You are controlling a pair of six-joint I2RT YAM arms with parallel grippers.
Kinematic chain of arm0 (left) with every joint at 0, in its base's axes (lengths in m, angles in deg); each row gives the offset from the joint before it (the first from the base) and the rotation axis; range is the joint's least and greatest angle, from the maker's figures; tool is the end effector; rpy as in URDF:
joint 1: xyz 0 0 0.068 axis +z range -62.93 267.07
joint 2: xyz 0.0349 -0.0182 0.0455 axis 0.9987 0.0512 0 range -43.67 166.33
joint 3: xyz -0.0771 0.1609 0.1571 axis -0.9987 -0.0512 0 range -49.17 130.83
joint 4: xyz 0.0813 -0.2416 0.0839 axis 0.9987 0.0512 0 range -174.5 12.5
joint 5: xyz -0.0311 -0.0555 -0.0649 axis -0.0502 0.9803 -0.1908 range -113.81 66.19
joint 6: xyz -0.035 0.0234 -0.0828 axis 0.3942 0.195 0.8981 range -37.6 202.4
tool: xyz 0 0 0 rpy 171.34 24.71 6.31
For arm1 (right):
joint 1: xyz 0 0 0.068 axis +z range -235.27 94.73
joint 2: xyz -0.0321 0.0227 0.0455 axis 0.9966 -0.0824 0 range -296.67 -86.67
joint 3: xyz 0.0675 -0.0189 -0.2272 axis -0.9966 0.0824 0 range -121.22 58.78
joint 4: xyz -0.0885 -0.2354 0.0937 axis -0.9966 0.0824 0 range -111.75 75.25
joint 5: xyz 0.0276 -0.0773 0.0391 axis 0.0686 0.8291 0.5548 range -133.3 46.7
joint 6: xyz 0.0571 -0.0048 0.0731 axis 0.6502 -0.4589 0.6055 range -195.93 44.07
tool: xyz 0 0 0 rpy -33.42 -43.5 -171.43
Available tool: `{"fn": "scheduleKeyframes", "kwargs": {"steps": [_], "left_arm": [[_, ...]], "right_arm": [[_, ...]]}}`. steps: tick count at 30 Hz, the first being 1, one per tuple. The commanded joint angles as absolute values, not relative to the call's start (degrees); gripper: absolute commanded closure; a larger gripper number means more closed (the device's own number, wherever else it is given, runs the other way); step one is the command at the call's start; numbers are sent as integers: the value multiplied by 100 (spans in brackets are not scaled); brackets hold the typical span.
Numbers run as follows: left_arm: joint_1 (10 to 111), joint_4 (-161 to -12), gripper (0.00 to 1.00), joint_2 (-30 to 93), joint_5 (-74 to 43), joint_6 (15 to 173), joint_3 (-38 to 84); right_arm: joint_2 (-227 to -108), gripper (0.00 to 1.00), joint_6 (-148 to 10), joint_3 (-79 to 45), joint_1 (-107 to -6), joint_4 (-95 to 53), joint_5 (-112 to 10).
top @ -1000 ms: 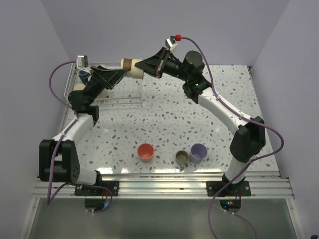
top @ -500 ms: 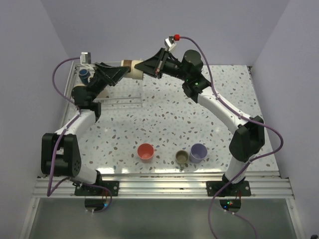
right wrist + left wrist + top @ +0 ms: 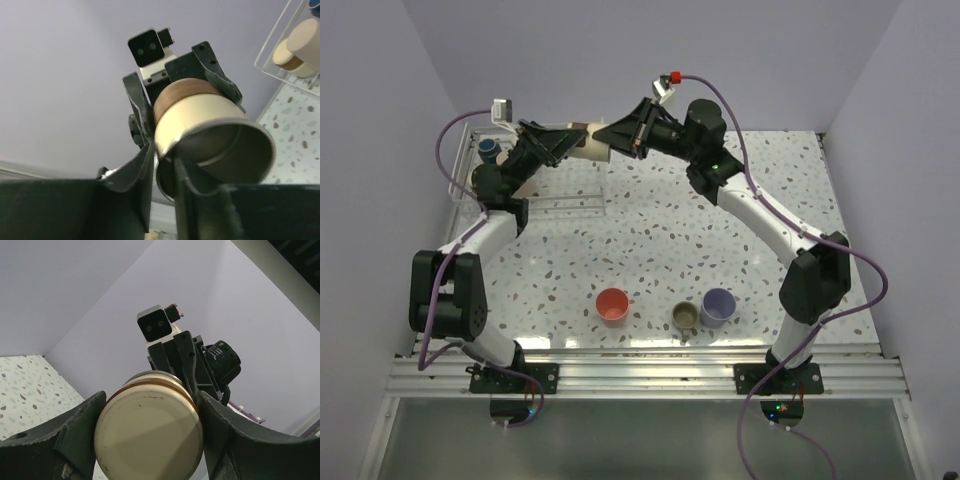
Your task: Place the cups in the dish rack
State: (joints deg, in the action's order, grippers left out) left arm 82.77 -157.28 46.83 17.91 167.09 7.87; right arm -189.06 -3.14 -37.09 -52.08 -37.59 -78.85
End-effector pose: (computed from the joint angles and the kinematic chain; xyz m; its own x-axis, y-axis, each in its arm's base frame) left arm 0.3658 -0.0832 0.3383 -0.5084 -0.7072 -0.4914 0.6818 0.0181 -0.7313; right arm 0.3638 0.2961 0.3897 -0.8440 0.3765 -0.3819 -0.4033 0.0238 0.9148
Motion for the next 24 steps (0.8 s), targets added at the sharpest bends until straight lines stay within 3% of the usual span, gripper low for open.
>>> {"fn": "scheduleKeyframes", "kwargs": {"steps": [1, 3, 7, 14, 24], "left_arm": [[8206, -16115, 100, 4721, 1697, 16591, 1200], [8215, -15659, 100, 4756, 1793, 16424, 1375], [8285, -14360, 100, 4791, 1978, 15416, 1901], [8461, -10234, 100, 5318, 1831, 12629, 3668], [8505, -7169, 100, 7005, 327, 10386, 6470]], "right_arm": [[-18968, 72, -597, -3842, -5205, -3301, -8039], [-18880, 53, -781, -3834, -5293, -3021, -8021], [-18635, 40, -1334, -3816, -5643, -2214, -7995], [-17677, 37, -2441, -3228, -6338, -946, -7758], [-17025, 41, -3453, -2771, -6471, 435, -7336]]}}
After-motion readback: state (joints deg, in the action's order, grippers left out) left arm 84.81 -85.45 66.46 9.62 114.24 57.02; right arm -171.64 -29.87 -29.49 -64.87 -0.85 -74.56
